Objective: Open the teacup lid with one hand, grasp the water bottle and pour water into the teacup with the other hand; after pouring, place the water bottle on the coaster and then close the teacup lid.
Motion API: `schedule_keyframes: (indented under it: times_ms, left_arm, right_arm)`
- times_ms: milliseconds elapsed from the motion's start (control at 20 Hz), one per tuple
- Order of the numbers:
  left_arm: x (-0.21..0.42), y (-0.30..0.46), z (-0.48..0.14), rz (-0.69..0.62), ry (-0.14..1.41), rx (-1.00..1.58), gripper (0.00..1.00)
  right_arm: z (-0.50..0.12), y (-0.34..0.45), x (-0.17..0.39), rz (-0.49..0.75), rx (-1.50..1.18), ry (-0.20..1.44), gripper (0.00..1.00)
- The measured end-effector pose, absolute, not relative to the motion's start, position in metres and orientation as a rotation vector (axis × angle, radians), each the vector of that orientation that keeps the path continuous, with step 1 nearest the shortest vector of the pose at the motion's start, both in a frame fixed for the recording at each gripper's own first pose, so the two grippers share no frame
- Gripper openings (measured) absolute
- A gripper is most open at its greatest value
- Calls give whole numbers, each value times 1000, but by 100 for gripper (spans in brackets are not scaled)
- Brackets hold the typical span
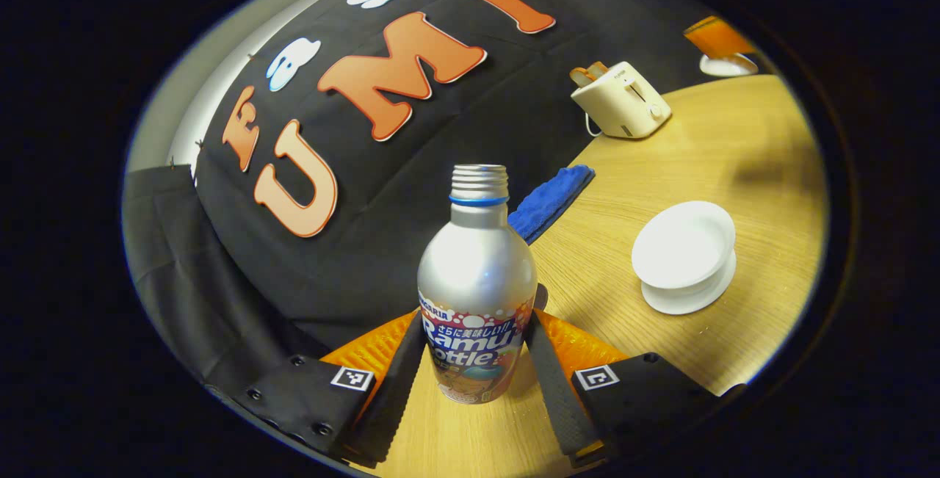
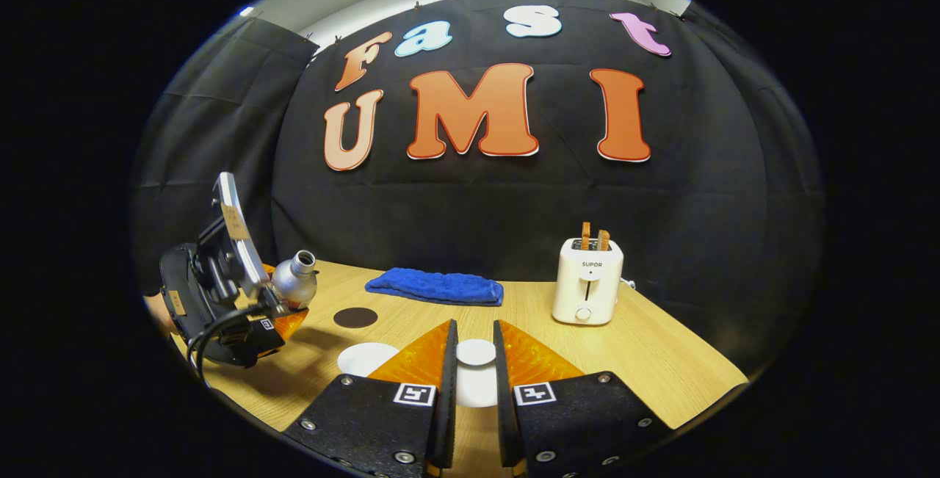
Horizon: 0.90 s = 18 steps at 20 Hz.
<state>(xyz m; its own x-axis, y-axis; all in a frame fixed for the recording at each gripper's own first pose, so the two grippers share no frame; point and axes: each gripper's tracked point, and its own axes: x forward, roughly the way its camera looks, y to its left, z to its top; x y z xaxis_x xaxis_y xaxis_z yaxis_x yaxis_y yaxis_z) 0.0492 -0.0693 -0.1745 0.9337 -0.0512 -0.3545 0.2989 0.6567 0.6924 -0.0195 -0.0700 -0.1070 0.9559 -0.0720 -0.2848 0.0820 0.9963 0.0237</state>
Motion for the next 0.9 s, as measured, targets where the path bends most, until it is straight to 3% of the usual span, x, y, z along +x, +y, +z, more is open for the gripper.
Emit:
schedule_keyframes:
  times_ms: [150, 200, 300, 400, 450, 500, 550, 900]
  left_arm:
    - [48, -72, -174, -226, 291, 930, 80]
    - [47, -75, -173, -234, 281, 961, 84]
    - [47, -77, -170, -244, 256, 1029, 80]
    - [49, -82, -171, -260, 240, 1087, 84]
    - [49, -84, -173, -271, 237, 1109, 80]
    - [48, -83, -172, -279, 235, 1136, 84]
    - [48, -83, -172, -285, 233, 1167, 80]
    - [55, -83, -169, -299, 174, 1365, 84]
  right_arm:
    - [-105, -74, -23, -84, 32, 281, 24]
    - [-105, -76, -24, -88, 31, 280, 25]
    - [-106, -78, -27, -93, 34, 279, 24]
    - [-104, -80, -29, -95, 39, 277, 25]
    - [-104, -80, -30, -94, 42, 278, 25]
    - [-104, -80, -32, -91, 44, 279, 25]
    - [-104, -81, -34, -94, 45, 277, 24]
    - [-103, -85, -43, -89, 67, 280, 24]
